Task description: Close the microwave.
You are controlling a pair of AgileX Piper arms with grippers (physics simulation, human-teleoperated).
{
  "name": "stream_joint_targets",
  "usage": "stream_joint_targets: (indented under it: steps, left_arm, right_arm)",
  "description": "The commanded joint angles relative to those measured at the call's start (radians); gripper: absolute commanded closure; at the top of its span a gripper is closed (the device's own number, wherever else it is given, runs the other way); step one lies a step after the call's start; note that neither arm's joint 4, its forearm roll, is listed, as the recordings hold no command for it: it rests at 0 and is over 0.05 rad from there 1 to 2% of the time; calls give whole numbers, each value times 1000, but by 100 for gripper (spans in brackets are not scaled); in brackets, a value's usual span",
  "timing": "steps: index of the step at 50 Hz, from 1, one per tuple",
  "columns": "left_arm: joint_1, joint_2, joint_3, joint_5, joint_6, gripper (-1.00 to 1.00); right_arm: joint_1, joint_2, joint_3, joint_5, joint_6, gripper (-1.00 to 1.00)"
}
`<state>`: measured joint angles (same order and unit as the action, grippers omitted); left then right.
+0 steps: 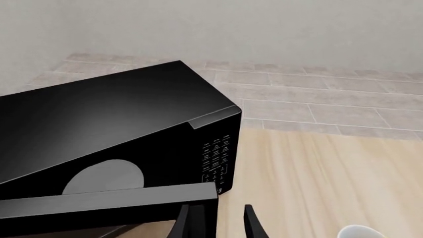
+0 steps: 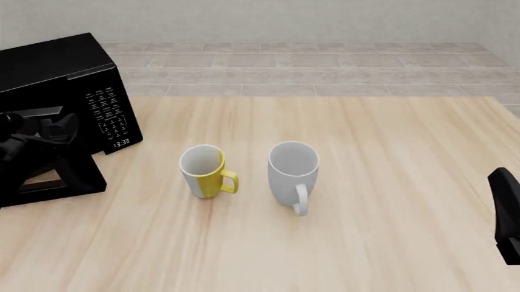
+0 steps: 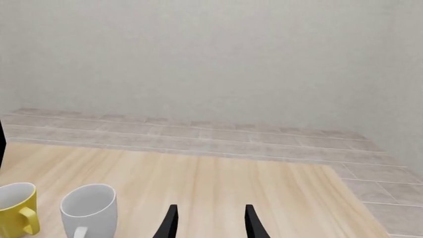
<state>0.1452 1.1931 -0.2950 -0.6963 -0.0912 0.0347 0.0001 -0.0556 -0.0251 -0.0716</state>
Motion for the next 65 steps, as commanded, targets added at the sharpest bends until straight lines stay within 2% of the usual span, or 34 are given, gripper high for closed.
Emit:
stream_joint_targets:
  steps: [1, 2, 3, 15, 40, 43, 65]
  left_arm:
    - [62, 84, -81, 64, 67, -100]
    - [62, 83, -81, 64, 67, -100]
    - [60, 119, -133, 74, 99, -100]
    - [80, 217, -223, 91, 101, -100]
    - [109, 334, -346, 119, 106, -100]
    - [114, 366, -379, 136, 89, -100]
    - [149, 464, -463, 151, 85, -100]
  right_arm:
    - [11, 0, -15, 12, 4, -100]
    - [11, 0, -15, 12, 4, -100]
    - [11, 0, -23, 14, 3, -100]
    - [14, 0, -29, 15, 8, -100]
    - [19, 0, -10, 5, 9, -100]
    - [23, 0, -10, 3, 8, -100]
    - [5, 0, 3, -6, 10, -100]
